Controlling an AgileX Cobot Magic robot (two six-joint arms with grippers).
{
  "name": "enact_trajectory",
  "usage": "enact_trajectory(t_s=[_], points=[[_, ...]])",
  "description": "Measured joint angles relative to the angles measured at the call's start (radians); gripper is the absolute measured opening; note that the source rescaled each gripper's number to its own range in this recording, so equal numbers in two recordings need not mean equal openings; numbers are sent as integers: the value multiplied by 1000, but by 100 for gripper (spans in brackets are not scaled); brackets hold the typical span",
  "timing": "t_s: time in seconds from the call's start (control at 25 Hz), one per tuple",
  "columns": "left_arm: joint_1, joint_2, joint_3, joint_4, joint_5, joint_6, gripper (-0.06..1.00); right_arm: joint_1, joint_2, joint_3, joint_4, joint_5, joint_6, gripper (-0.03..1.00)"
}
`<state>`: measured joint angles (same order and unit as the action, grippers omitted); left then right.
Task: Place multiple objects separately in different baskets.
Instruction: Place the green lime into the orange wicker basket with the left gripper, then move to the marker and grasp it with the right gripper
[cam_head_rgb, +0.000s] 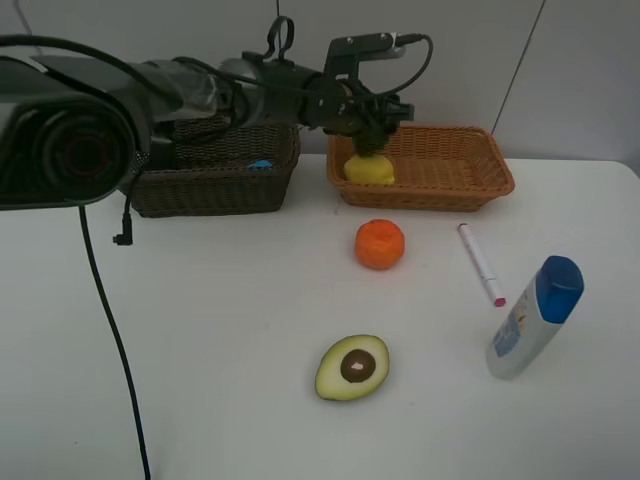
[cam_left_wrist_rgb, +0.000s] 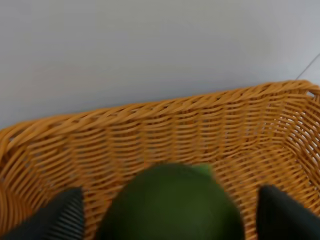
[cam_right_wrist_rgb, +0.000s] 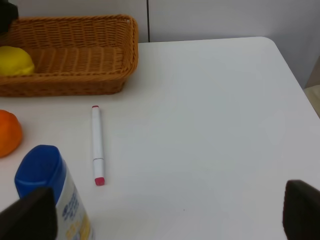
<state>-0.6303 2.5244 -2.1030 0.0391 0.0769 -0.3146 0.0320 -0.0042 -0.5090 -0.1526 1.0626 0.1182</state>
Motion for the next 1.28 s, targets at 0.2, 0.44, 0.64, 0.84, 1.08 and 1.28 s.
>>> enact_trajectory(t_s=[0.2, 0.44, 0.64, 0.84, 1.08, 1.28], points=[[-7, -9, -54, 3, 91, 31, 99, 0, 0, 0, 0, 0, 0, 99], [-7, -141, -60, -1, 465, 34, 100, 0, 0, 0, 0, 0, 0, 99], [-3, -286, -68, 10, 934, 34, 100, 0, 0, 0, 0, 0, 0, 99], [33, -306, -48, 11, 1119, 66, 100, 0, 0, 0, 0, 0, 0, 99], [139, -414, 163, -2, 1118, 114, 100, 0, 0, 0, 0, 0, 0, 99], [322, -697, 489, 5, 1118, 88, 100, 0, 0, 0, 0, 0, 0, 99]])
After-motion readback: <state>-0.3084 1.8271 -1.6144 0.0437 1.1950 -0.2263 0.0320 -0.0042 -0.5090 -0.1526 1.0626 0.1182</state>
